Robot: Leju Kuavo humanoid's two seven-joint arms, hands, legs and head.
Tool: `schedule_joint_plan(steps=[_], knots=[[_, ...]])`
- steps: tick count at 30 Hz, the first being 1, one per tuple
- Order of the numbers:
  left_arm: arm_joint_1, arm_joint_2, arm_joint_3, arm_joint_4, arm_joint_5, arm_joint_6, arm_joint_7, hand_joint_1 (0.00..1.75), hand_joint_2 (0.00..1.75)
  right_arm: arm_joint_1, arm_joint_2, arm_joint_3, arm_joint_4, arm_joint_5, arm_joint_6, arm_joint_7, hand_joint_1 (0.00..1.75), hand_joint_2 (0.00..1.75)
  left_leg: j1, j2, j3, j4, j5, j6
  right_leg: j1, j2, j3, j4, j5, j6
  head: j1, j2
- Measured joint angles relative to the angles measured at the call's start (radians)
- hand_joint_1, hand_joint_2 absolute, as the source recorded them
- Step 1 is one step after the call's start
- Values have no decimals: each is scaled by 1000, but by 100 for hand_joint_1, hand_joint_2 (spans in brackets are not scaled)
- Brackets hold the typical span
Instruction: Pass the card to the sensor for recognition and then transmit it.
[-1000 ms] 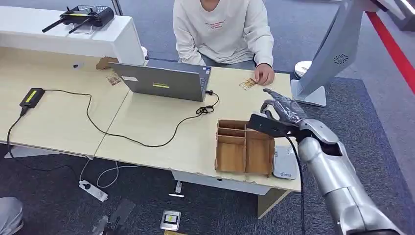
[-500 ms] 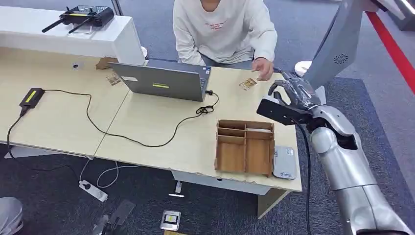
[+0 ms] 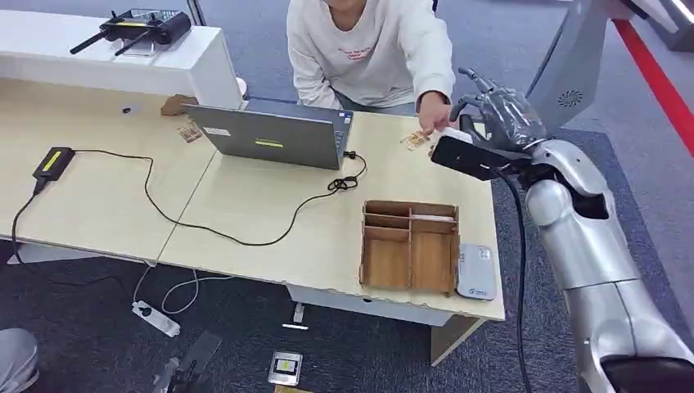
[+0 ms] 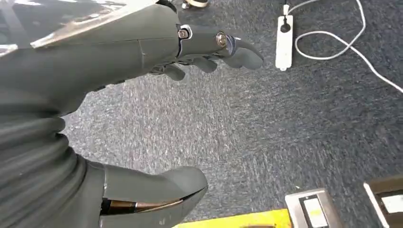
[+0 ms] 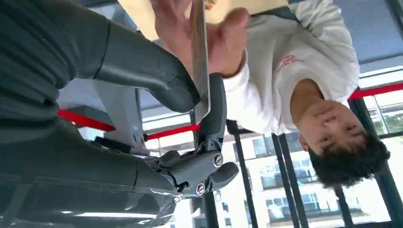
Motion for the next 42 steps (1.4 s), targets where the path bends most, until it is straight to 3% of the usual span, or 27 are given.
schedule_joint_plan(steps=[9, 21, 22, 23, 33, 42], knots=[[-12, 1, -17, 22, 61, -10, -17, 0, 175, -134, 33, 13, 121, -3, -20, -58, 175, 175, 0, 0, -1, 0, 0, 0, 0, 0, 0, 0, 0, 0, 0, 0], [-5, 54, -76, 17, 165, -53, 18, 0, 175, -160, 78, 27, 263, -31, -63, -82, 173, 175, 0, 0, 0, 0, 0, 0, 0, 0, -1, 0, 0, 0, 1, 0], [-3, 58, -79, 12, 177, -54, 24, 0, 175, -160, 80, 28, 270, -34, -64, -82, 17, 175, 0, 0, -1, 0, 0, 0, 0, 0, -1, 0, 0, 0, 0, 0], [0, 64, -86, 6, 194, -55, 28, 0, 175, -159, 83, 29, 277, -37, -66, -82, 0, 175, 0, 0, -1, 0, 0, 0, 0, 0, -1, 0, 0, 0, 1, 0], [6, 101, -162, -24, 316, -35, 55, 0, 175, -155, 93, 42, 305, -64, -123, -82, 0, 175, 0, 0, 0, 0, 0, 0, 0, 0, -1, 0, 0, 0, 1, 0], [3, 119, -218, -29, 344, -33, 77, 0, 175, -156, 94, 50, 317, -72, -146, -82, 0, 175, 1, 0, 0, 0, 0, 0, 0, 0, -1, 0, 0, 0, 1, 0]])
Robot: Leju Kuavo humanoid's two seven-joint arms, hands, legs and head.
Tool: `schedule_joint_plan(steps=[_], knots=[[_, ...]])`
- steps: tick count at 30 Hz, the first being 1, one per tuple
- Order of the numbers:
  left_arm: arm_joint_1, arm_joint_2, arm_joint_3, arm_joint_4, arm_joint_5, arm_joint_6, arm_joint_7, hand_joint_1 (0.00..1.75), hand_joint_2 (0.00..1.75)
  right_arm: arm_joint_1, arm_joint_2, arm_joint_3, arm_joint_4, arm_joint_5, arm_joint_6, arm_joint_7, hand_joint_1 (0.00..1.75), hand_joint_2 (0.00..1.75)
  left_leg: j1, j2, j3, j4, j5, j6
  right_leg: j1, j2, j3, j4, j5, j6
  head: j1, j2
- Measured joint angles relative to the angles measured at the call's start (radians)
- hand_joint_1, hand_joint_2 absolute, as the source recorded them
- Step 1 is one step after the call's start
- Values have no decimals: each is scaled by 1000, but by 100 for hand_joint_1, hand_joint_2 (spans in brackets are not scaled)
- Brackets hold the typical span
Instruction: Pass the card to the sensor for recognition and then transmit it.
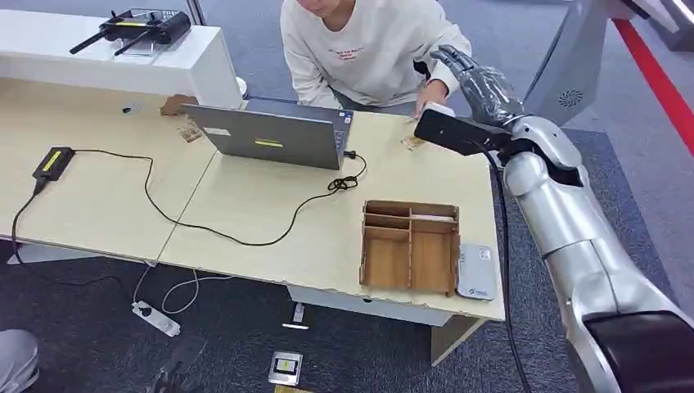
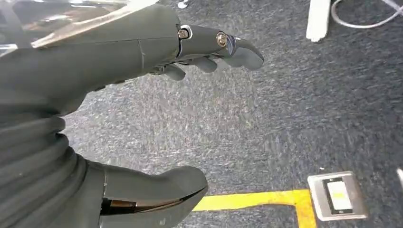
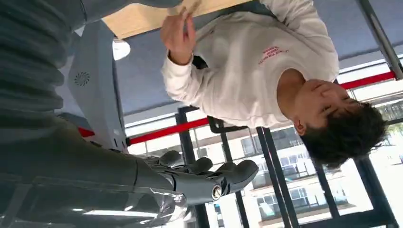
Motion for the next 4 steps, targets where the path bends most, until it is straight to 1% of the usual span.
schedule_joint_plan(steps=[2, 3, 4], knots=[[8, 20, -13, -27, 20, 0, 51, 0, 175, 0, 0, 2, 2, -15, -21, -8, 0, 175, 0, 0, 0, 0, 0, 0, 0, 0, 0, 0, 0, 0, 0, 0], [14, 40, -27, -58, 36, 0, 82, 0, 175, -4, 0, 2, 3, -38, -58, -25, 0, 175, 0, 0, 0, 0, 0, 0, 0, 0, -1, 0, 0, 0, -1, 0], [16, 51, -35, -71, 43, 1, 87, 0, 175, -8, 0, 2, 3, -49, -74, -32, 0, 175, 0, 0, 0, 0, 0, 0, 0, 0, -1, 0, 0, 0, 0, 0]])
